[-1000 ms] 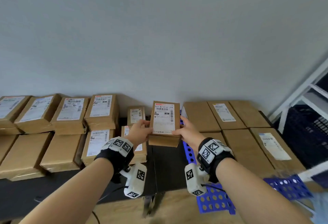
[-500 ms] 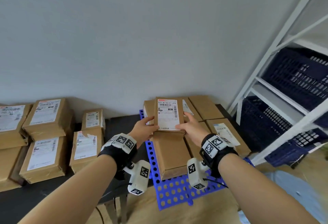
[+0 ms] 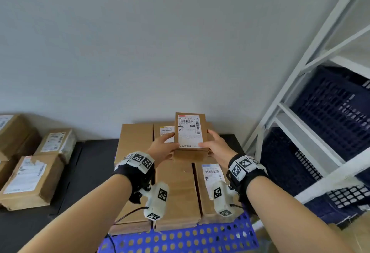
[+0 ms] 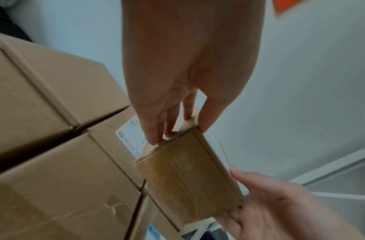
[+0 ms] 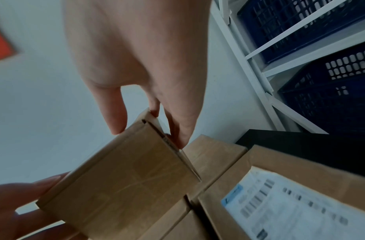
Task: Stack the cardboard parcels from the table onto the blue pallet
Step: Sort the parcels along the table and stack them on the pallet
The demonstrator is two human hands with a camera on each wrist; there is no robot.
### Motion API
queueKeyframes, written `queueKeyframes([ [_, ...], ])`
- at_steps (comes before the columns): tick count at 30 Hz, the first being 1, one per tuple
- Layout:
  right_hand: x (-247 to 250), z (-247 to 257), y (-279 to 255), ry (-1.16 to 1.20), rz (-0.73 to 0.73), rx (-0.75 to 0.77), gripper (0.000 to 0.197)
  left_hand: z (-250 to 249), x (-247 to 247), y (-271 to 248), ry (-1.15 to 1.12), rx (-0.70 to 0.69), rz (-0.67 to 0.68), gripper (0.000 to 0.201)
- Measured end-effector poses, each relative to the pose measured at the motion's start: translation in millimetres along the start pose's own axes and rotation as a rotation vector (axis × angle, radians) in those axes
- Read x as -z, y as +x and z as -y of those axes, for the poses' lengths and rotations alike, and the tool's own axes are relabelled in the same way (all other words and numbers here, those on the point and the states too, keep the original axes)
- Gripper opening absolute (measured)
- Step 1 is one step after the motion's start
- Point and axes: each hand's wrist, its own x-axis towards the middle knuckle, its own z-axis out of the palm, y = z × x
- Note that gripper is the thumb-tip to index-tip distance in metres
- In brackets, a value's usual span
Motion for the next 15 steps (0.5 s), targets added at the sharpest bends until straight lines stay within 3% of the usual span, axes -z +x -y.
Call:
queueKeyframes([
  [7, 47.5, -5.3, 42.3, 0.015, 0.048, -0.021, 0.073, -10.4, -45.8, 43.8, -0.025, 0.078, -0.023, 0.054],
  [15, 60.7, -14.6, 83.1, 0.053, 0.074, -0.076, 0.071, -5.7, -59.7, 81.8, -0.060, 0.122, -0.026, 0.053],
])
